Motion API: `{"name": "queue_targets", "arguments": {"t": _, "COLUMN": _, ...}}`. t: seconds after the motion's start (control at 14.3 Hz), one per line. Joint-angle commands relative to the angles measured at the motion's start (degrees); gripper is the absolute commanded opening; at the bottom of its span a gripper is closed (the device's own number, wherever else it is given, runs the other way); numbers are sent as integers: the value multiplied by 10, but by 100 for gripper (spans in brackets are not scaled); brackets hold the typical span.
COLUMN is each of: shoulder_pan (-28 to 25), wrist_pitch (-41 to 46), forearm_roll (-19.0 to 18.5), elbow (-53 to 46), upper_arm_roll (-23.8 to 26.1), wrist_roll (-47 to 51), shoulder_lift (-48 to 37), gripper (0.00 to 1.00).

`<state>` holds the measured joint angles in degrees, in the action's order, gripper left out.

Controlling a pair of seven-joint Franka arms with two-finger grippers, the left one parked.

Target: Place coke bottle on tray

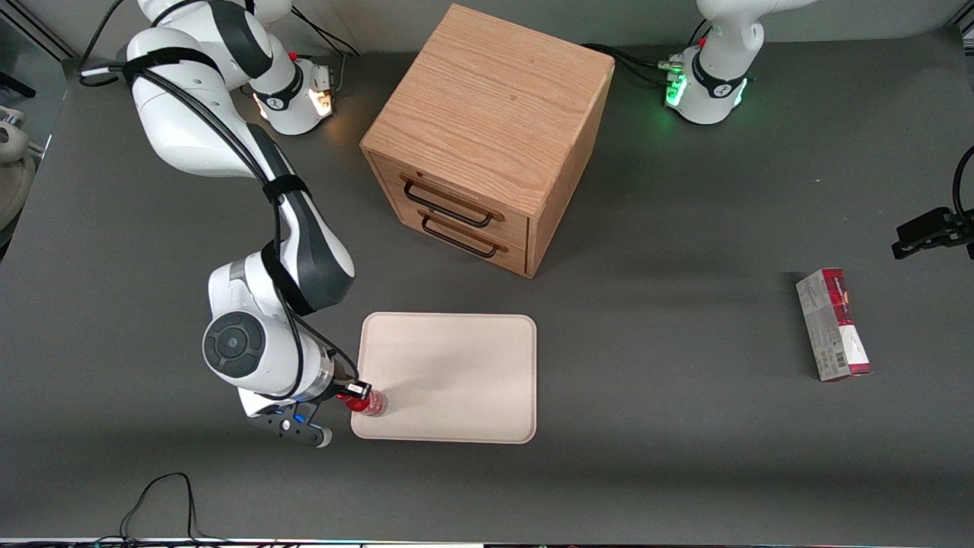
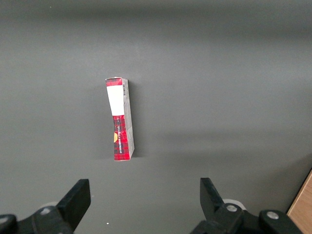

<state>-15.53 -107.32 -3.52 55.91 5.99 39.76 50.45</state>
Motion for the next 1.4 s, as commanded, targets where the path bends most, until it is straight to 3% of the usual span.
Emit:
{"name": "queue_targets", "arguments": {"t": 0.0, "shoulder_pan": -7, "wrist_pitch": -1, "forearm_roll": -11, "elbow": -26, "upper_arm_roll": -2, "wrist_roll": 17, "shoulder_lift": 13, "gripper": 3}}
{"name": "queue_targets", "arguments": {"t": 0.07, "shoulder_pan": -7, "wrist_pitch": -1, "forearm_roll": -12, "elbow": -26, "upper_arm_roll": -2, "wrist_roll": 17, "shoulder_lift": 14, "gripper": 26}}
{"name": "queue_targets", "arguments": {"t": 0.14, "shoulder_pan": -7, "wrist_pitch": -1, "forearm_roll": -12, "elbow": -26, "upper_arm_roll": -2, "wrist_roll": 17, "shoulder_lift": 14, "gripper": 66}}
{"name": "queue_targets", "arguments": {"t": 0.21, "shoulder_pan": -7, "wrist_pitch": -1, "forearm_roll": -20, "elbow": -26, "upper_arm_roll": -2, "wrist_roll": 16, "shoulder_lift": 14, "gripper": 99}}
{"name": "queue_targets", "arguments": {"t": 0.56, "shoulder_pan": -6, "wrist_pitch": 8, "forearm_roll": -29, "elbow": -26, "upper_arm_roll": -1, "wrist_roll": 13, "shoulder_lift": -2, "gripper": 100}}
{"name": "queue_targets", "arguments": {"t": 0.7, "shoulder_pan": 11, "wrist_pitch": 91, "forearm_roll": -23, "elbow": -1, "upper_arm_roll": -2, "wrist_roll": -20, "shoulder_lift": -52, "gripper": 100}}
{"name": "queue_targets", "arguments": {"t": 0.84, "shoulder_pan": 49, "wrist_pitch": 147, "forearm_roll": -3, "elbow": 62, "upper_arm_roll": -1, "wrist_roll": -111, "shoulder_lift": -138, "gripper": 100}}
{"name": "queue_targets", "arguments": {"t": 0.91, "shoulder_pan": 71, "wrist_pitch": 151, "forearm_roll": 20, "elbow": 117, "upper_arm_roll": -3, "wrist_roll": -146, "shoulder_lift": -193, "gripper": 100}}
{"name": "queue_targets", "arguments": {"t": 1.12, "shoulder_pan": 126, "wrist_pitch": 145, "forearm_roll": 30, "elbow": 302, "upper_arm_roll": -6, "wrist_roll": -269, "shoulder_lift": -366, "gripper": 100}}
{"name": "queue_targets", "arguments": {"t": 1.33, "shoulder_pan": 113, "wrist_pitch": 144, "forearm_roll": 59, "elbow": 444, "upper_arm_roll": -88, "wrist_roll": -381, "shoulder_lift": -520, "gripper": 100}}
